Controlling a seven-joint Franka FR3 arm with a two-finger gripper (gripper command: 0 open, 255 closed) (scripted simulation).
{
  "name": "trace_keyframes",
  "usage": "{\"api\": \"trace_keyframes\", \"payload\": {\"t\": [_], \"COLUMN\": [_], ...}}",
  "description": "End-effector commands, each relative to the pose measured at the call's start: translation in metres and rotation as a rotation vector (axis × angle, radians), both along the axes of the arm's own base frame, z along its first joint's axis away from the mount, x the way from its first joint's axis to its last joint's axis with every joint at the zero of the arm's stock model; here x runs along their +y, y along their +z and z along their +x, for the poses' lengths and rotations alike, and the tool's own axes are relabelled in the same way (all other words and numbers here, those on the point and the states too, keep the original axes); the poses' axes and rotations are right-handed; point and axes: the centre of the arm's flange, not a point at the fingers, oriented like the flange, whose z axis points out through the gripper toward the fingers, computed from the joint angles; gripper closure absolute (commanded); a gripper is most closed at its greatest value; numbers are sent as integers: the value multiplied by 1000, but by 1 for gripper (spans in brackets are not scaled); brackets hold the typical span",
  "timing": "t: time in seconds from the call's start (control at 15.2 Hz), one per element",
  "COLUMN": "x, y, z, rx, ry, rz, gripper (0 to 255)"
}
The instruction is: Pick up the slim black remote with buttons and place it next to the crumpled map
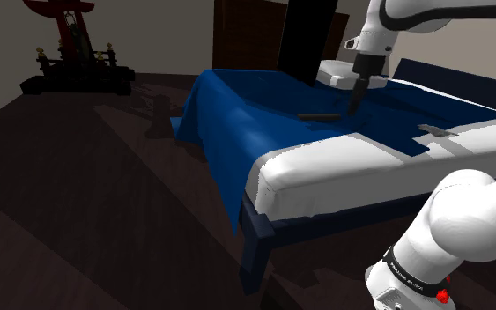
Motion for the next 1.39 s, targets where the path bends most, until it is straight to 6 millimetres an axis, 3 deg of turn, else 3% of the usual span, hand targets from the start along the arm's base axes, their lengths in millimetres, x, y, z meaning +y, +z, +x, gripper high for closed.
{"api": "trace_keyframes", "payload": {"t": [0.0,0.46,0.92,1.32], "x": [-22,-88,-127,-127], "y": [-9,-32,-55,-87], "z": [14,76,154,152], "rx": [0,-2,-4,-4], "ry": [106,445,774,774], "rz": [8,40,71,71], "gripper": [0,0,0,0]}}
